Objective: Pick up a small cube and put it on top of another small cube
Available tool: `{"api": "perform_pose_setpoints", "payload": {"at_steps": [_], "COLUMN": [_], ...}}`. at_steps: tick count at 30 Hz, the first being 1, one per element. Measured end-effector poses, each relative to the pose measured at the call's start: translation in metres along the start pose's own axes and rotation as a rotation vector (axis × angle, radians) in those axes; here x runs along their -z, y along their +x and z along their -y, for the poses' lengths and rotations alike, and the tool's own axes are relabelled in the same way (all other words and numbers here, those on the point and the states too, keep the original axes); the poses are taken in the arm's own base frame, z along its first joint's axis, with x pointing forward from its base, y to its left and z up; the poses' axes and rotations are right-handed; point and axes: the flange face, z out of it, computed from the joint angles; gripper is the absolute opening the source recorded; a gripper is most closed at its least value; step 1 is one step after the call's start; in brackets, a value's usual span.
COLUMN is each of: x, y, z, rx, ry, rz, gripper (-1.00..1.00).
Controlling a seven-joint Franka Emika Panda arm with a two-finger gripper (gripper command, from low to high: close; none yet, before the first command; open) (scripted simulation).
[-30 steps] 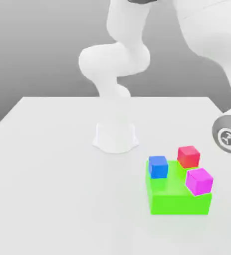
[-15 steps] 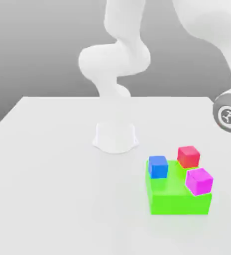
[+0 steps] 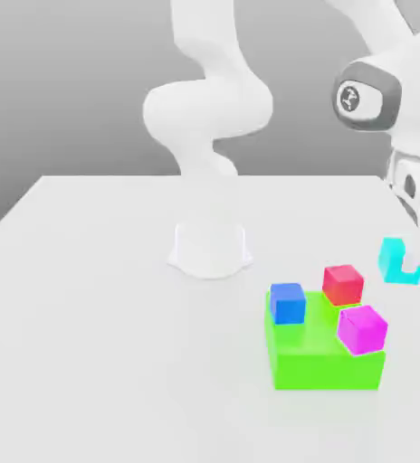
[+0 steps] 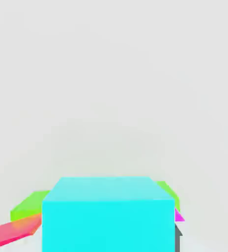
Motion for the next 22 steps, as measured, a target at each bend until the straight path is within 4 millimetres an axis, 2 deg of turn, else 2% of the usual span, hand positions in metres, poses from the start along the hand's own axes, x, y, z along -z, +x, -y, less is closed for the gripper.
{"api": "perform_pose_setpoints", "payload": {"at_steps": [6,12,13,19,22], "x": [0.006,-0.049,-0.057,-0.06,-0.041], "y": [-0.057,-0.064,-0.065,-0.065,-0.063], "z": [0.012,0.014,0.014,0.014,0.014], "rx": [0.166,0.192,0.192,0.192,0.193], "ry": [0.002,0.002,0.001,0.001,0.001], "rz": [0.0,0.0,0.0,-0.001,-0.002], "gripper": [-1.0,-1.0,1.0,1.0,1.0]}}
